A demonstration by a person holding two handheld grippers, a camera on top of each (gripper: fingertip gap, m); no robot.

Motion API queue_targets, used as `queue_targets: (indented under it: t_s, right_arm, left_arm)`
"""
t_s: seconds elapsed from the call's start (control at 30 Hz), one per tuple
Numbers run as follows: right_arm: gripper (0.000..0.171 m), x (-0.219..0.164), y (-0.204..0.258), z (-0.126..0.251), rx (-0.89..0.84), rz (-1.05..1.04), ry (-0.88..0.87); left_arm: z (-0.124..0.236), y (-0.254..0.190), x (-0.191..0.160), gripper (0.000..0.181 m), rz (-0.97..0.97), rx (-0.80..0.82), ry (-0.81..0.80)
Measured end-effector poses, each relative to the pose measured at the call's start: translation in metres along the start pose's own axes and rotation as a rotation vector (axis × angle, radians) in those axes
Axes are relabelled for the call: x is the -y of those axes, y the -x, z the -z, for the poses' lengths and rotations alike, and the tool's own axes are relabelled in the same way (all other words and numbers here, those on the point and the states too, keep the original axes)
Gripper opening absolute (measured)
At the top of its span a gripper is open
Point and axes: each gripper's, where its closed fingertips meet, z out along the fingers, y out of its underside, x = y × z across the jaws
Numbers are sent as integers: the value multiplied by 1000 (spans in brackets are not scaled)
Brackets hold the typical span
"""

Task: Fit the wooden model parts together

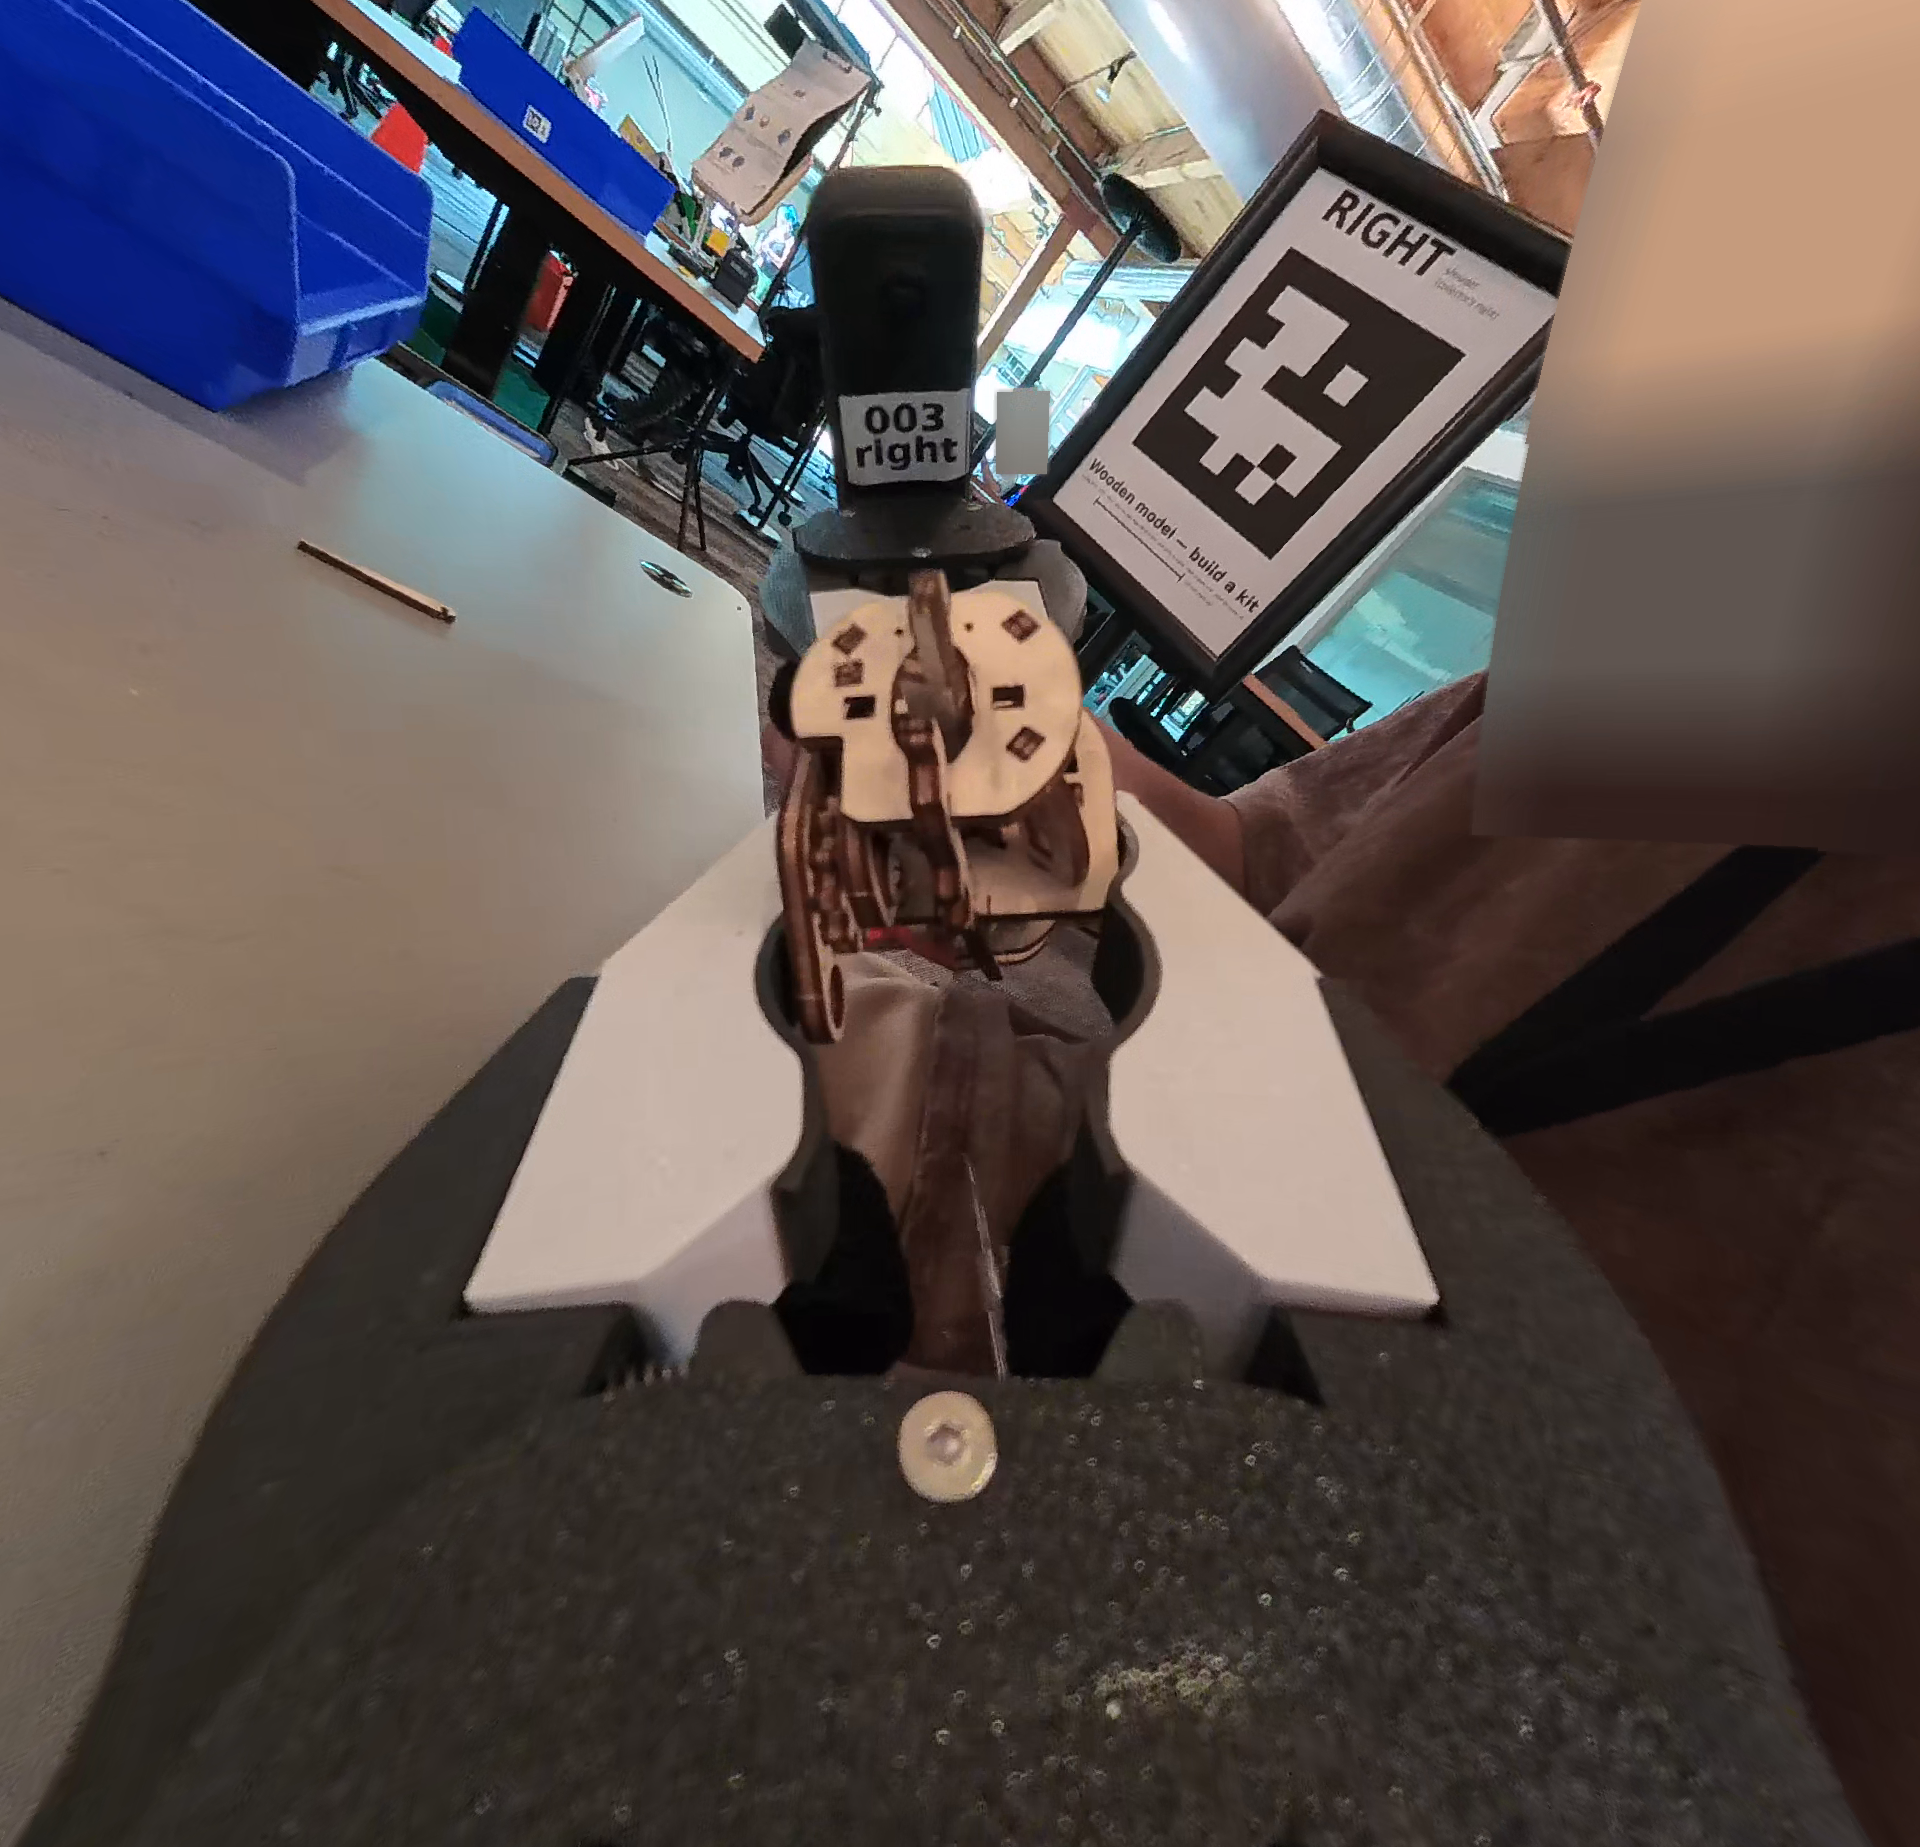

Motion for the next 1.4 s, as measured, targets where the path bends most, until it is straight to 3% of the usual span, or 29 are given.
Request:
queue_targets:
  t_s: [0.23, 0.67, 0.93, 1.07, 1.4]
  right_arm:
    - [3, -5, -3, 1, 8, -65, 31]
    - [6, 7, -12, 0, -201, -20, 47]
    - [17, 15, -15, 2, -335, 101, 82]
    - [18, 16, -11, 1, -331, 113, 85]
    - [39, 12, -9, -5, -380, 169, 141]
  left_arm:
    - [-2, 4, -4, 49, 20, 5, -4]
    - [1, 12, 9, 49, 82, 16, -106]
    - [4, 15, 13, 48, 86, 25, -121]
    - [6, 15, 13, 48, 66, 42, -116]
    - [8, 22, 12, 48, 71, 84, -113]
